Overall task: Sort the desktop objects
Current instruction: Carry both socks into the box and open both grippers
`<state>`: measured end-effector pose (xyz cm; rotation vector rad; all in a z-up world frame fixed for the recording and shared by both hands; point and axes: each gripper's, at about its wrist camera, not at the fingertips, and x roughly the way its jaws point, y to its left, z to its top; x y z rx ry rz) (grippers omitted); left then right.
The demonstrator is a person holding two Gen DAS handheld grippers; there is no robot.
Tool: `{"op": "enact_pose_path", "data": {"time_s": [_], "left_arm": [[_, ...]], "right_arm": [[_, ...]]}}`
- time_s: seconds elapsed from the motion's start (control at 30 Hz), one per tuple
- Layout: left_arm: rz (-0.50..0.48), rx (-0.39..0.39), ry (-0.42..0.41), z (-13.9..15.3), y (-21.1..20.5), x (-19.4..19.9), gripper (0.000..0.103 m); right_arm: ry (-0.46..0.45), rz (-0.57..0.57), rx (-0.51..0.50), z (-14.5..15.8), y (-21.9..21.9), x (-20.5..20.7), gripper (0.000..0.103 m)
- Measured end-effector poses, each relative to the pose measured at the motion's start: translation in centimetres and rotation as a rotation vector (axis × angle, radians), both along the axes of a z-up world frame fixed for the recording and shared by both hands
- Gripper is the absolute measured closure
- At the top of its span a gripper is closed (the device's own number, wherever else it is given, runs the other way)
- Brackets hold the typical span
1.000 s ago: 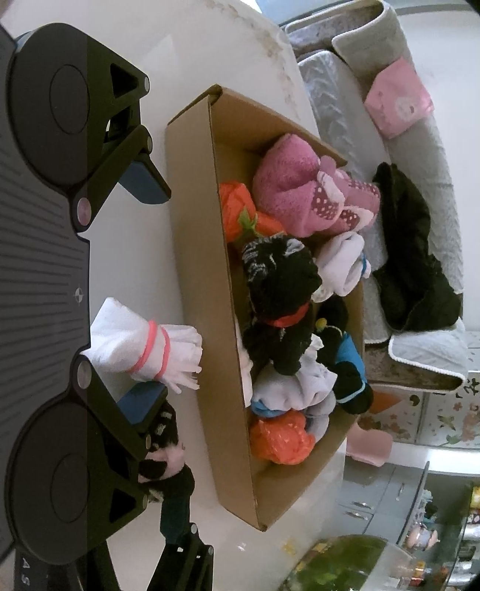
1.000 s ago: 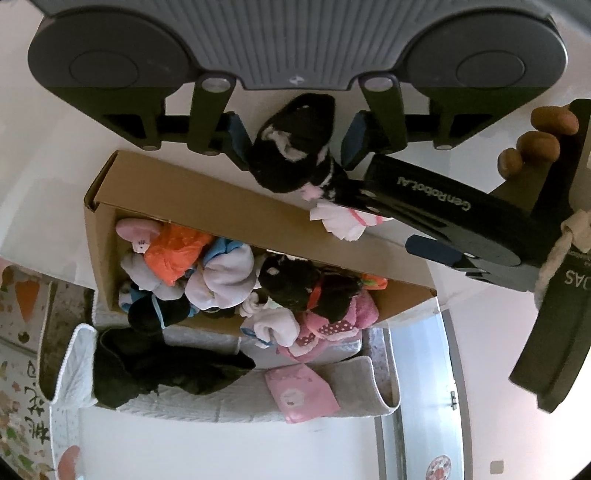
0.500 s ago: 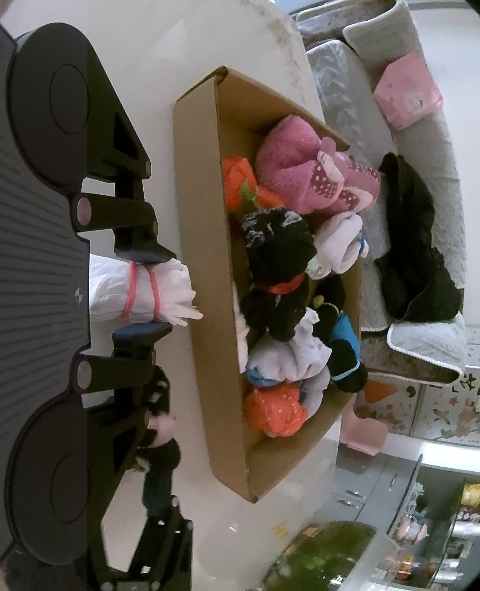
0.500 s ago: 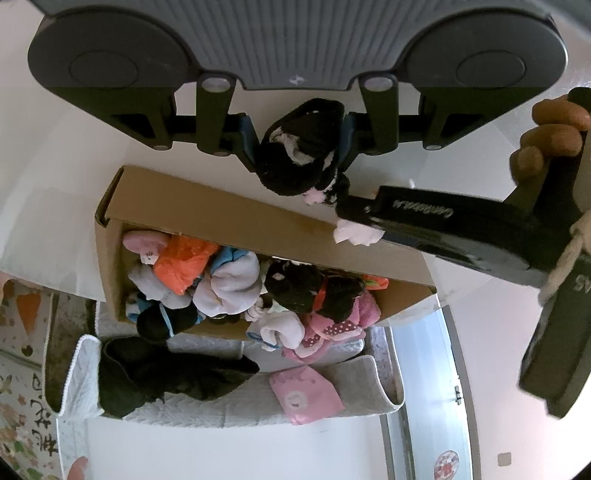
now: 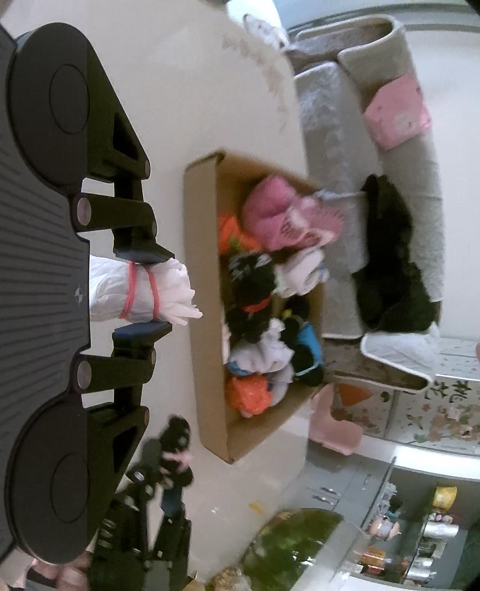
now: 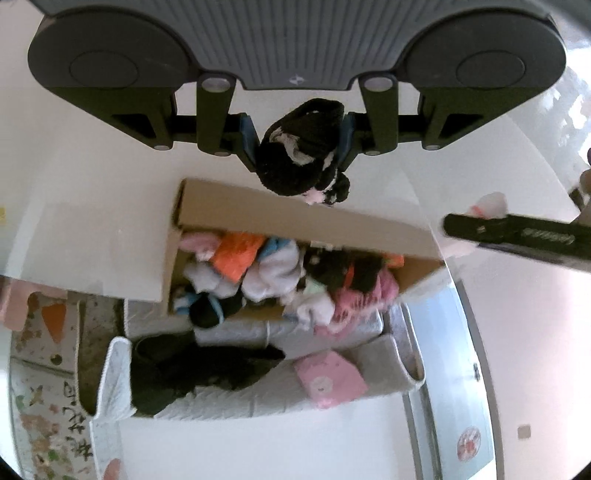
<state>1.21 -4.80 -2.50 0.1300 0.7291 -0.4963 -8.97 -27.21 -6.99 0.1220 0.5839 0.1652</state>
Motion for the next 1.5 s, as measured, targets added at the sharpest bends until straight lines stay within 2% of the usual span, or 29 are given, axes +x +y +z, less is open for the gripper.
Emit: {"op": "enact_pose_path", "data": {"time_s": [0.13,0.3,0.47,0.6,0.77,0.97,1.13,1.3,1.5], "left_arm": [[0.022,-0.004,-0.044,3.1,1.8,-0.7,0.064],[0.037,-0.028,-0.113,8.2,2.4,0.3,0.064],[0.016,-0.048,-0.145,12.1,0.1,3.3,0.063],[-0.012,-0.046,-0.145,13.3,-3.2,6.5,0.063],[-0.03,-0.031,-0.085,11.9,-7.2,11.2,0.063],[-0.029,-0.002,0.011,7.6,-10.1,15.7,0.063],[-0.009,0.009,0.083,4.7,-11.0,18.4,0.063],[-0.005,0.057,0.128,1.5,-11.7,19.5,0.063],[-0.009,0.082,0.145,-0.4,-11.8,19.5,0.063]], "right_arm": [[-0.039,-0.03,0.029,2.5,-1.5,-0.5,0.064],[-0.109,-0.042,0.025,7.0,-3.0,0.5,0.064],[-0.161,-0.04,0.001,11.1,-3.8,3.7,0.064],[-0.156,-0.03,-0.03,12.6,-3.7,7.4,0.064],[-0.121,-0.014,-0.064,12.4,-3.4,10.9,0.064],[-0.065,0.004,-0.102,10.7,-3.2,13.2,0.064],[-0.012,0.008,-0.113,9.6,-3.1,14.3,0.064],[0.035,0.008,-0.134,7.6,-2.7,15.2,0.064],[0.08,0.002,-0.15,5.7,-2.4,16.0,0.064]]}}
